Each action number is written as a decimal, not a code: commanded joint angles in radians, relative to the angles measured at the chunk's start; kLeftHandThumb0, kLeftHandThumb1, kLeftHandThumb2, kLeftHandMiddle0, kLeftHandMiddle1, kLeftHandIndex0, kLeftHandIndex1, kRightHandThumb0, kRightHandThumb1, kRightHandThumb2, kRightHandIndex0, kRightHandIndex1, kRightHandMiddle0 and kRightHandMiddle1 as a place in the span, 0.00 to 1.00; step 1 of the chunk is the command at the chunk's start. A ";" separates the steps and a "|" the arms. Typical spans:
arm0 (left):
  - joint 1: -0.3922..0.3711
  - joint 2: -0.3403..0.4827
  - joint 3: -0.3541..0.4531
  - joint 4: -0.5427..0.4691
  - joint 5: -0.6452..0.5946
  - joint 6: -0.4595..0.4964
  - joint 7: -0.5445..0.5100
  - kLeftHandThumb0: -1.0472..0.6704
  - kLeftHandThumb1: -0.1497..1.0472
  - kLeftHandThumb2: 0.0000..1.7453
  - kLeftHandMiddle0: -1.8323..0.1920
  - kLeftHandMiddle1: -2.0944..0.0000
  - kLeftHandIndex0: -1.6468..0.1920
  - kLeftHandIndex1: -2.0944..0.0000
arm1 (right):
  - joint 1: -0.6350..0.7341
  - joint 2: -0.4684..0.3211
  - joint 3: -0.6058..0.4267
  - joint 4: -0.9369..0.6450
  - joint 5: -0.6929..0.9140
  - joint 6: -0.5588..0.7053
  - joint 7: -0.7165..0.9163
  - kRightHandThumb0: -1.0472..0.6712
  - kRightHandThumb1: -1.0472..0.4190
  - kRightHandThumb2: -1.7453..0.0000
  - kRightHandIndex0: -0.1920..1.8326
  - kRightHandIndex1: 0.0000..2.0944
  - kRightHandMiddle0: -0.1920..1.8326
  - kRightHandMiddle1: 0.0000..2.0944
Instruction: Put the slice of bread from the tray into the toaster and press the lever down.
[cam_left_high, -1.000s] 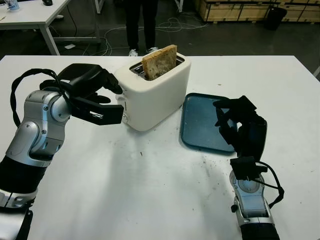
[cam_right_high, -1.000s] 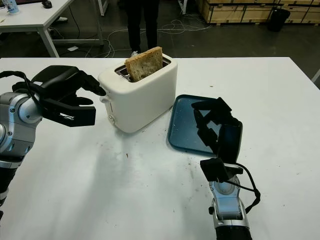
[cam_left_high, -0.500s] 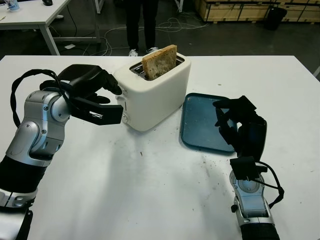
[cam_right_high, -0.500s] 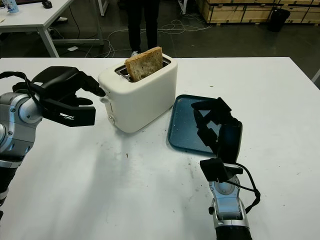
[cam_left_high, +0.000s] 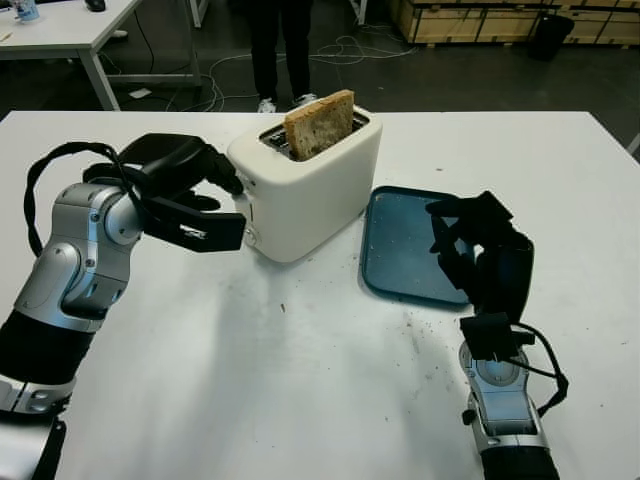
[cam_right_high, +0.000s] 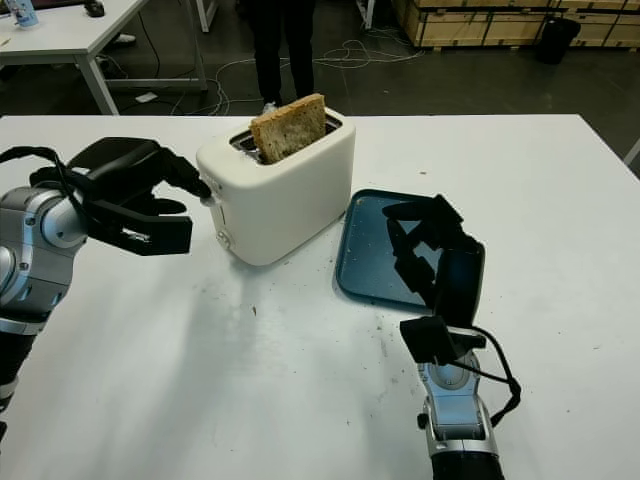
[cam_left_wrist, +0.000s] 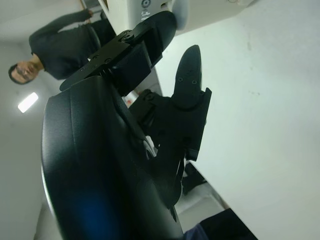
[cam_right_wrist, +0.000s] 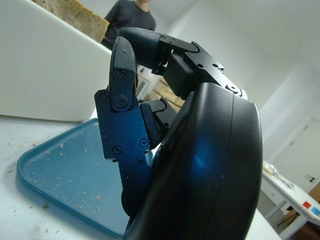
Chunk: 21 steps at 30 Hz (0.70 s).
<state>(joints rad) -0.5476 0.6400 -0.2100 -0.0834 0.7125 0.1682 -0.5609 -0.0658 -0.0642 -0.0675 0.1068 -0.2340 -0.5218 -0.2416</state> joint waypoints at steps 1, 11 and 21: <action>-0.010 -0.003 -0.020 0.006 0.001 -0.011 -0.005 0.47 0.85 0.17 0.44 0.17 0.38 1.00 | 0.003 0.004 -0.001 -0.004 0.011 -0.014 -0.003 0.35 0.09 0.85 0.51 0.83 0.45 0.58; -0.021 0.003 -0.031 0.011 0.001 -0.012 -0.015 0.47 0.86 0.15 0.44 0.17 0.39 1.00 | 0.002 0.001 -0.002 -0.006 0.005 -0.013 -0.004 0.36 0.09 0.85 0.51 0.83 0.45 0.57; 0.013 -0.038 -0.112 0.040 0.036 0.026 -0.051 0.45 0.89 0.11 0.48 0.17 0.21 0.87 | 0.039 -0.006 -0.007 -0.053 0.028 -0.015 0.019 0.35 0.09 0.85 0.51 0.83 0.45 0.59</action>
<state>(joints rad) -0.5673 0.6257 -0.2846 -0.0572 0.7428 0.1837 -0.5832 -0.0439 -0.0646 -0.0695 0.0796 -0.2240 -0.5218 -0.2300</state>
